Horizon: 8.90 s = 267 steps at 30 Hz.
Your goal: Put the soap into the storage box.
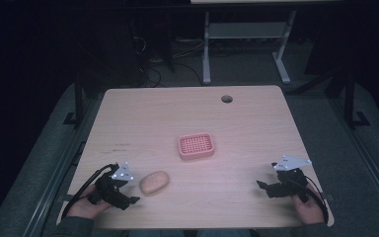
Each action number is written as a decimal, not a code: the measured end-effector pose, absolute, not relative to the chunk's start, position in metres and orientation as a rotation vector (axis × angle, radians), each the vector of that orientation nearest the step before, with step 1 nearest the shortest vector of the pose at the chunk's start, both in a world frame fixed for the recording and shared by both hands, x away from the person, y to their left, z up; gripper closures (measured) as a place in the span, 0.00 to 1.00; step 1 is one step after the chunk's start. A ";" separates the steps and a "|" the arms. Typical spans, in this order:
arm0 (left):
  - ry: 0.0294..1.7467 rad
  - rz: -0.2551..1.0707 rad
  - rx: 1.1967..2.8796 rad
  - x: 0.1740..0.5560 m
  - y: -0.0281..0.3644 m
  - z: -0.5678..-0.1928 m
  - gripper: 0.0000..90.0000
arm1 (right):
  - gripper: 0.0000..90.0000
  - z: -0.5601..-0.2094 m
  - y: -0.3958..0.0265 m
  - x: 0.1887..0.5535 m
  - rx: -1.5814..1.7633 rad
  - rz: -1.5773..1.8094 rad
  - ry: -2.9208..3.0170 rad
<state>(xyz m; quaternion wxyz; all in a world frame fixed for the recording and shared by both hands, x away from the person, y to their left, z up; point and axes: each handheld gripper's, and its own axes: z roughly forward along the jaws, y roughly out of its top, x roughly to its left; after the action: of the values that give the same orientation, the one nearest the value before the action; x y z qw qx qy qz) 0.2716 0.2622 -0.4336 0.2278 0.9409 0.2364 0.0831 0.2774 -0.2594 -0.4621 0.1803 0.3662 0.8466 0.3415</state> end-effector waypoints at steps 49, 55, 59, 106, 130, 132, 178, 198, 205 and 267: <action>0.592 0.218 2.592 0.284 0.241 -0.432 0.24 | 0.16 -0.460 -0.258 0.278 1.033 0.977 2.381; 0.588 0.214 2.584 0.286 0.240 -0.431 0.24 | 0.16 -0.460 -0.257 0.279 1.020 0.977 2.383; 0.576 0.210 2.590 0.289 0.235 -0.431 0.24 | 0.16 -0.460 -0.257 0.279 1.022 0.979 2.382; 0.548 0.160 2.645 0.309 0.199 -0.440 0.30 | 0.16 -0.459 -0.258 0.278 1.016 0.984 2.380; 0.555 0.164 2.664 0.310 0.197 -0.438 0.36 | 0.16 -0.458 -0.257 0.276 1.030 0.999 2.369; 0.564 0.153 2.652 0.310 0.197 -0.438 0.36 | 0.16 -0.457 -0.260 0.275 1.030 1.003 2.363; 0.482 0.080 2.685 0.351 0.154 -0.427 0.36 | 0.16 -0.458 -0.265 0.273 1.057 1.038 2.343; 0.449 0.071 2.700 0.369 0.136 -0.422 0.36 | 0.16 -0.457 -0.264 0.273 1.059 1.048 2.341; 0.434 0.068 2.710 0.374 0.127 -0.418 0.36 | 0.16 -0.457 -0.264 0.274 1.053 1.052 2.345; 0.342 0.098 2.750 0.443 0.068 -0.395 0.36 | 0.16 -0.456 -0.268 0.275 1.059 1.072 2.342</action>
<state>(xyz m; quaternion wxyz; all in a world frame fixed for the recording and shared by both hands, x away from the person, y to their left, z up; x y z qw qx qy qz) 0.4431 0.0682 -0.3946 0.1833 0.9749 0.1212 0.0348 0.2746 -0.2679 -0.4561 0.1774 0.3743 0.8277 0.3787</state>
